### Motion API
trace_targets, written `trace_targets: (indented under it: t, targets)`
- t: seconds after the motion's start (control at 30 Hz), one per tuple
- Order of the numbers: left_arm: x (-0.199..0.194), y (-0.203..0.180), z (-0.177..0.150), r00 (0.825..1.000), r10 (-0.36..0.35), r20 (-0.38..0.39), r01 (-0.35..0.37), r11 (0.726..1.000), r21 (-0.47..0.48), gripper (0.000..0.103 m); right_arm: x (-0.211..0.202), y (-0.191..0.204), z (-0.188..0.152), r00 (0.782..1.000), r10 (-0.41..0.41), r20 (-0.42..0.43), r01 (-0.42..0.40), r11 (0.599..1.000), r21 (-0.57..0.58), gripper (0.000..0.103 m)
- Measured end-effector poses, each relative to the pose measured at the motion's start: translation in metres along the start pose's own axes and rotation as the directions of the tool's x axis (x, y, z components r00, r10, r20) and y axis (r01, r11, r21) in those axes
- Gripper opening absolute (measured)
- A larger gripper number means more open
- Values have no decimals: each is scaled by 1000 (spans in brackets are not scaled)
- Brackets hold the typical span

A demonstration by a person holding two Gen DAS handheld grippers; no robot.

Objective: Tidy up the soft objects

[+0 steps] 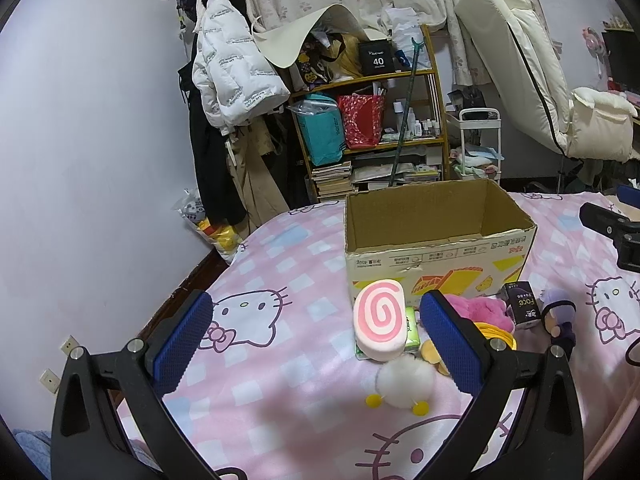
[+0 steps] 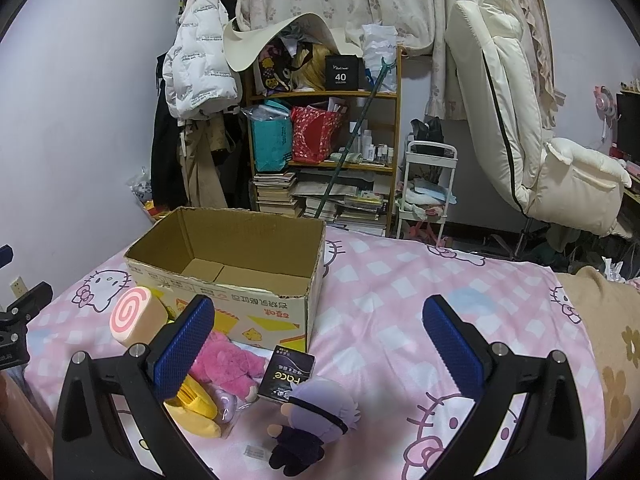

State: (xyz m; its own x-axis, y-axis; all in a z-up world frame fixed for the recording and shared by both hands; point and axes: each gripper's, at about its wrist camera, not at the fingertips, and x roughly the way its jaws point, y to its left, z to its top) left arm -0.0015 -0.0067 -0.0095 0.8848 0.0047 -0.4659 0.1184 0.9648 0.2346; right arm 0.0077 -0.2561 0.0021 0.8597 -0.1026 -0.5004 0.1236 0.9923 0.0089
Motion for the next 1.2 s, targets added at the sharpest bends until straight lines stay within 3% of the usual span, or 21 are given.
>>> trace_targets:
  t: [1.2]
  targets:
    - [0,6,2,1000,6,-4,-6,1000,-10,102,-2,3,3,1000,-3,11,3,1000,2,103]
